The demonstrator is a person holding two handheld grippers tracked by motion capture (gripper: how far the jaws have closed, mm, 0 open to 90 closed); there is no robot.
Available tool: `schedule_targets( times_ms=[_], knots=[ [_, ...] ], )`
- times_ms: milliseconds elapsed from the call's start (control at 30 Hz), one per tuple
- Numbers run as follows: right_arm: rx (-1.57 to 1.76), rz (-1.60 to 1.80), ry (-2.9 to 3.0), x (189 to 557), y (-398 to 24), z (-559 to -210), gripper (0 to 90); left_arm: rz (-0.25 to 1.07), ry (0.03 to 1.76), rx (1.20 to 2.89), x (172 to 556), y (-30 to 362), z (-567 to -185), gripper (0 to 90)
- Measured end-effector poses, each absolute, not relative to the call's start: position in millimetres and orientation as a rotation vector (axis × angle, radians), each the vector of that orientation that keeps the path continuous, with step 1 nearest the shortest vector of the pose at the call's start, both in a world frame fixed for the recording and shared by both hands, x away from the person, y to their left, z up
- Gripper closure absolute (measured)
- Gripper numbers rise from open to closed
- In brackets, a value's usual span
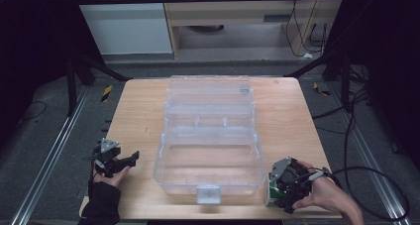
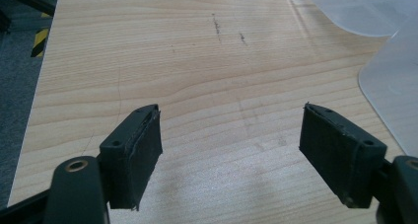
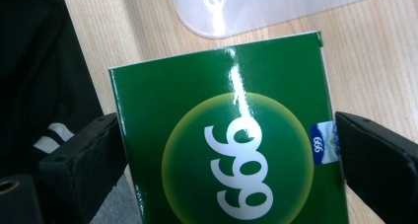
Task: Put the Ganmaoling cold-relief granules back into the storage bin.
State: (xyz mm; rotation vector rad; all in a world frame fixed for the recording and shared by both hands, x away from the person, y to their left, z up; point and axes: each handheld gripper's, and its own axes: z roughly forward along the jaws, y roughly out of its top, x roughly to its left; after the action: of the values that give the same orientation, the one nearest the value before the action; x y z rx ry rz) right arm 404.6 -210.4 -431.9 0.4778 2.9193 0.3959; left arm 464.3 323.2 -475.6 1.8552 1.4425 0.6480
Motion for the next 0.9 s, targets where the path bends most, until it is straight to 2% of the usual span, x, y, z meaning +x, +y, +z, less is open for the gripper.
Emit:
schedule_targets(
  times_ms=[700, 900],
  knots=[
    [0.462, 0.332, 2.975, 412, -209, -448, 6.3, 0.649, 1.442, 1.857, 464, 323, -476, 23.4],
    [0.463, 0.318, 2.986, 411, -210, -447, 10.9, 0.649, 1.442, 1.857, 465, 323, -476, 23.4]
  ],
)
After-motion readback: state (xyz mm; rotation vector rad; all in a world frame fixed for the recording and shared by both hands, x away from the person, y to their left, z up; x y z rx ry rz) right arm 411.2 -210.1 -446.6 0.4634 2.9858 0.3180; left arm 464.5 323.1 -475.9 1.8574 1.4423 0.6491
